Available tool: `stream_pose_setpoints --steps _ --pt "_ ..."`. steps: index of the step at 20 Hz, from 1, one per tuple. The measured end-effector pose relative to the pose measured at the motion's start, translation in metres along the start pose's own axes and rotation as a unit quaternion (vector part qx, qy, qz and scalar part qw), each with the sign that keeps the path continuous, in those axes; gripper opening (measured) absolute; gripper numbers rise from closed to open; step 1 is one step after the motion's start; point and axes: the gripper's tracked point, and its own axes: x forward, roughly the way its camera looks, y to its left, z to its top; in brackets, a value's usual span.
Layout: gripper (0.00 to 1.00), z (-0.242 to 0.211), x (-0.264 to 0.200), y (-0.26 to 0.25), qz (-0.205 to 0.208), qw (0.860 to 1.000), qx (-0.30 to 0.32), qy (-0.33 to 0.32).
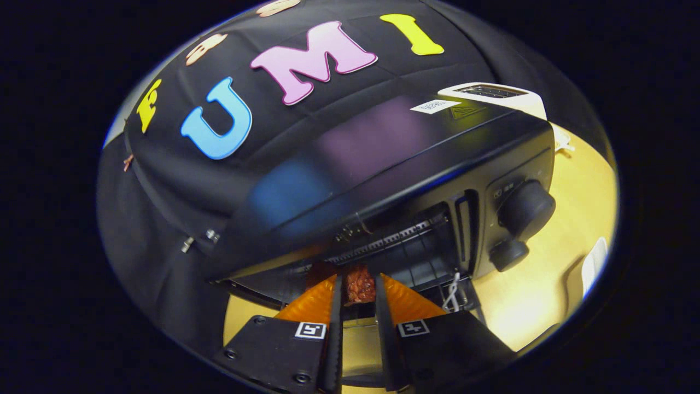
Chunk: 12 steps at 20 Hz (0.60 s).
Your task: Open the toaster oven, put the food inside, and close the toaster oven door.
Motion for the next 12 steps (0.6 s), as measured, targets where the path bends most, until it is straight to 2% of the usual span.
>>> stream_pose_setpoints --steps 3,4,7,12 --pt "0.65 0.005 -0.008 -0.007 -0.006 1.0 -0.022 -0.007" --pt "0.71 0.007 -0.011 -0.013 -0.014 1.0 -0.026 -0.008" --pt "0.97 0.014 -0.026 -0.025 -0.028 0.999 -0.038 -0.013" --pt "0.98 0.01 -0.073 -0.021 -0.029 0.998 -0.059 -0.009"
